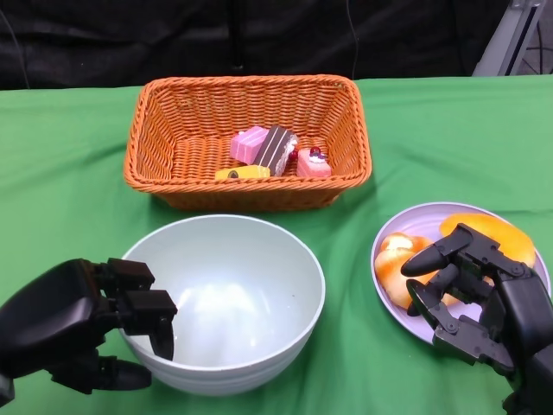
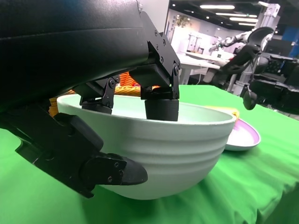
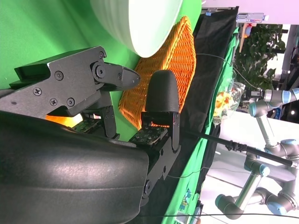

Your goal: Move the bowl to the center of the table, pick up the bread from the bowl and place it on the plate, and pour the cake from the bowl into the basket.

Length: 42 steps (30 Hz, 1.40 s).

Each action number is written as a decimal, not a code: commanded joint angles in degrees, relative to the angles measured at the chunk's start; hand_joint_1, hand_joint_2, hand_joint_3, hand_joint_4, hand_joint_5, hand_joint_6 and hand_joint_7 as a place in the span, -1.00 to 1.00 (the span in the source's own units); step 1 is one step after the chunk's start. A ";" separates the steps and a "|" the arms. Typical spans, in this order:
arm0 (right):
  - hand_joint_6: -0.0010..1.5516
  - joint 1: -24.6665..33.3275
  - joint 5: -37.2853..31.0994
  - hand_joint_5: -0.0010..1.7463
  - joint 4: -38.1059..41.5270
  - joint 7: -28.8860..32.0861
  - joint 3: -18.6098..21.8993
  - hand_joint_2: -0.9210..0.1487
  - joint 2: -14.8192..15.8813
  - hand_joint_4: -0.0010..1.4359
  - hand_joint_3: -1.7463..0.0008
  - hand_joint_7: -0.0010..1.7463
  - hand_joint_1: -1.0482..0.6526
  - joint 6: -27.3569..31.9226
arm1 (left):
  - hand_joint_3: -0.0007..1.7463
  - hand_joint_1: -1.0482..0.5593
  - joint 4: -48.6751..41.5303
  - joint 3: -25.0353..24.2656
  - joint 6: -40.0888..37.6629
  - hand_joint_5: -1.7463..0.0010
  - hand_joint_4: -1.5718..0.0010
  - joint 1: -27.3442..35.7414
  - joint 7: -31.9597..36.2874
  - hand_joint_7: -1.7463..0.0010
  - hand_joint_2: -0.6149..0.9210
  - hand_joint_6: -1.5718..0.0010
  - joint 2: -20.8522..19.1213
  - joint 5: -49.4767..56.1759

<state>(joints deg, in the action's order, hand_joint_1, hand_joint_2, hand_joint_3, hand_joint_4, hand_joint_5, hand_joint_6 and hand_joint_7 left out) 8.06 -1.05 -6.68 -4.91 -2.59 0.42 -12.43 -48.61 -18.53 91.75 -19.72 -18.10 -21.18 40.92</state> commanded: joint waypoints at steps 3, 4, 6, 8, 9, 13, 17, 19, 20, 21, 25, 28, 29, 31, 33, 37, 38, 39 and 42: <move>-0.27 -0.27 1.17 0.77 0.25 -0.07 0.71 -0.80 0.34 -0.11 0.39 0.57 0.17 0.05 | -0.85 0.11 3.56 2.47 -6.21 -0.88 0.06 1.66 18.38 -0.29 1.00 -0.02 -1.93 14.94; -0.27 -0.21 1.13 0.77 0.18 -0.06 0.62 -0.79 0.38 -0.11 0.39 0.57 0.18 0.00 | -0.83 0.11 4.50 4.45 -8.33 -0.83 0.04 2.07 23.15 -0.19 1.00 -0.07 -2.67 18.23; -0.27 -0.10 0.94 0.78 0.11 -0.01 0.51 -0.79 0.48 -0.11 0.38 0.57 0.18 -0.09 | -0.86 0.10 5.63 9.10 -12.43 -0.70 0.00 2.64 32.69 0.07 1.00 -0.19 -4.28 23.72; -0.28 -0.05 0.82 0.78 0.17 -0.01 0.47 -0.79 0.56 -0.11 0.38 0.57 0.17 -0.17 | -0.87 0.09 5.96 13.98 -16.00 -0.64 -0.03 2.73 40.72 0.17 1.00 -0.24 -5.96 27.34; -0.28 -0.01 0.97 0.78 0.13 -0.10 0.47 -0.80 0.57 -0.11 0.38 0.57 0.17 0.02 | -0.88 0.10 6.00 16.48 -17.89 -0.58 -0.04 2.69 44.16 0.27 1.00 -0.28 -6.74 28.72; -0.29 0.00 1.14 0.79 0.07 -0.14 0.45 -0.80 0.49 -0.12 0.38 0.57 0.17 0.41 | -0.91 0.11 4.99 25.97 -23.60 -0.54 -0.06 1.45 55.54 0.41 1.00 -0.35 -9.83 31.34; -0.29 -0.19 1.09 0.80 0.50 -0.16 0.40 -0.80 0.43 -0.13 0.38 0.57 0.18 0.11 | -0.91 0.11 3.57 32.76 -28.26 -0.51 -0.04 0.14 60.31 0.48 1.00 -0.37 -11.51 30.22; -0.28 -0.26 0.97 0.80 0.69 -0.09 0.40 -0.80 0.44 -0.12 0.38 0.57 0.17 -0.04 | -0.98 0.05 3.08 35.00 -28.90 -0.30 -0.05 -0.43 60.62 0.71 1.00 -0.38 -12.31 28.47; -0.28 -0.27 0.91 0.80 0.71 -0.05 0.40 -0.80 0.44 -0.12 0.38 0.57 0.17 -0.07 | -0.99 0.03 2.89 35.97 -29.01 -0.14 -0.05 -0.68 60.69 0.80 1.00 -0.36 -12.69 27.65; -0.28 -0.25 0.83 0.79 0.66 0.00 0.38 -0.80 0.43 -0.12 0.39 0.57 0.17 -0.07 | -0.98 0.00 1.85 36.58 -27.51 0.06 -0.02 -1.18 58.86 0.88 1.00 -0.29 -13.03 25.17; -0.28 -0.01 0.88 0.79 0.26 -0.11 0.27 -0.79 0.46 -0.11 0.38 0.57 0.16 -0.07 | -0.94 -0.17 -2.16 38.48 -21.89 0.77 0.07 -2.64 50.53 0.99 1.00 0.04 -14.06 14.37; -0.25 0.78 0.86 0.79 -0.61 -1.01 -0.27 -0.77 0.96 -0.07 0.36 0.56 0.17 -1.02 | -0.88 -0.65 -5.97 39.49 -16.83 0.97 0.50 -2.59 37.73 1.00 1.00 0.47 -14.75 -1.19; -0.23 1.31 0.97 0.78 -1.31 -1.56 -0.65 -0.74 1.15 -0.06 0.33 0.55 0.17 -1.16 | -0.87 -0.72 -6.63 40.33 -16.00 0.98 0.57 -2.16 33.07 1.00 1.00 0.53 -14.99 -7.35; -0.22 2.54 1.32 0.78 -3.27 -2.64 -1.42 -0.68 1.36 -0.05 0.29 0.53 0.14 -0.64 | -0.85 -0.78 -5.82 42.11 -16.28 1.00 0.68 -0.69 23.87 1.00 1.00 0.62 -15.85 -19.32; -0.21 3.66 1.68 0.78 -4.94 -3.62 -2.07 -0.62 1.48 -0.05 0.23 0.52 0.15 -0.57 | -0.84 -0.81 -2.86 43.67 -18.03 1.00 0.70 1.17 16.03 1.00 1.00 0.64 -16.94 -29.82; -0.19 6.03 2.14 0.77 -9.00 -5.10 -3.43 -0.56 1.62 -0.03 0.15 0.49 0.17 0.29 | -0.87 -0.82 5.67 44.45 -23.91 0.98 0.67 5.55 2.78 0.99 1.00 0.63 -18.48 -47.53; -0.19 6.50 2.18 0.77 -9.90 -5.34 -3.66 -0.55 1.59 -0.03 0.13 0.49 0.17 0.65 | -0.87 -0.82 7.88 44.02 -25.77 0.98 0.66 6.66 -0.16 0.99 1.00 0.62 -18.64 -51.04; -0.19 7.21 2.37 0.77 -11.09 -5.64 -4.05 -0.55 1.53 -0.03 0.13 0.48 0.17 0.95 | -0.88 -0.82 11.06 43.37 -28.51 0.98 0.66 8.35 -3.41 0.98 1.00 0.61 -18.78 -55.61; -0.19 9.74 2.46 0.78 -14.52 -6.15 -5.22 -0.53 1.45 -0.04 0.10 0.47 0.16 1.93 | -0.91 -0.74 18.95 40.13 -35.04 0.96 0.59 12.89 -10.12 0.97 1.00 0.53 -18.48 -64.87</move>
<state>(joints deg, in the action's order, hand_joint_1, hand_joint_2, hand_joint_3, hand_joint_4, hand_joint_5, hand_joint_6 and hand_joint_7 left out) 16.16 0.29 -18.95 -10.79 -7.49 0.78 -11.16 -32.96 23.35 59.48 -9.24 -24.88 -37.87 -19.56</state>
